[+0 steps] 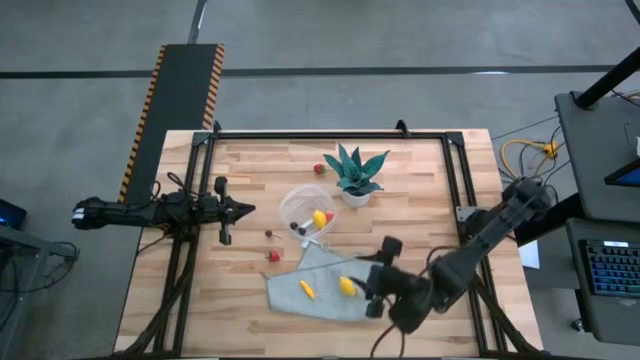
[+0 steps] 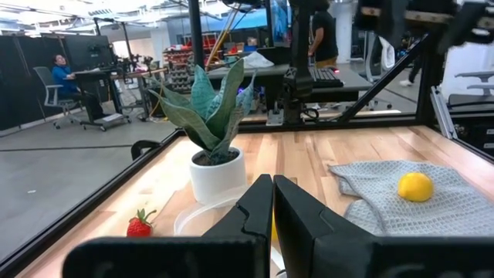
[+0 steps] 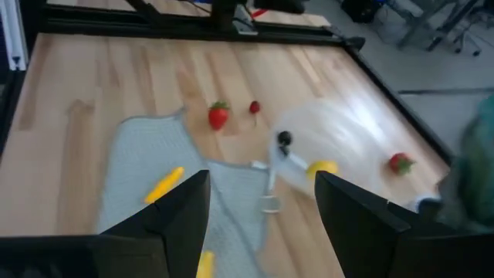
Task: Pick and placing Produce into tupperware
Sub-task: Put the yellow lemon into the container
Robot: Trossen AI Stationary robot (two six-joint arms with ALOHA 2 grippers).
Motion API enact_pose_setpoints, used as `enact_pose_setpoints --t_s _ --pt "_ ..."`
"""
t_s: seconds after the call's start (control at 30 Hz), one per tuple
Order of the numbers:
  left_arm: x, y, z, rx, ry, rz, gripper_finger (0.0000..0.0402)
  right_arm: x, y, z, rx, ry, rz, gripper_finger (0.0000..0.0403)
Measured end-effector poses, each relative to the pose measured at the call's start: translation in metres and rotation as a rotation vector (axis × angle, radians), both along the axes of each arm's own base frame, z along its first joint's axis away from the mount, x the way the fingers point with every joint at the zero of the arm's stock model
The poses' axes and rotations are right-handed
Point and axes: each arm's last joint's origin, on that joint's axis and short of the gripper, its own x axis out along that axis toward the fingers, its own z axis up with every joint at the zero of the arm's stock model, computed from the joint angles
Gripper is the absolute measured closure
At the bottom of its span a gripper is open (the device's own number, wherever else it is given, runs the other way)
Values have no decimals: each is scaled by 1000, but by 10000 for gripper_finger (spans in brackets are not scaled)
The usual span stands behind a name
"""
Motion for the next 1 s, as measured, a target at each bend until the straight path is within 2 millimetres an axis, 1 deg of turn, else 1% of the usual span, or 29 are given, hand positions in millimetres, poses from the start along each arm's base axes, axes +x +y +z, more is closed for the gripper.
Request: enact_pose_setpoints --t_s 0.13,0.27,0.37,0.5,0.6,0.67,0.93,1.0 --pt "0 0 0 -3 -1 0 402 18 17 -15 5 19 -36 177" --pt "0 0 0 -3 -1 0 402 29 27 -30 15 81 -123 177" --pt "0 0 0 -3 -1 0 402 32 34 -43 87 118 -175 177" --pt "0 0 0 -3 -2 0 402 37 43 -68 185 192 -192 177" --pt "0 0 0 -3 -3 0 402 39 47 -84 235 252 -209 177" --pt "0 0 0 0 -3 0 402 41 48 -92 246 262 -229 177" --pt "0 0 0 4 -3 0 402 44 51 -115 237 278 -277 177" --pt "0 0 0 4 -3 0 402 46 48 -120 227 284 -290 177"
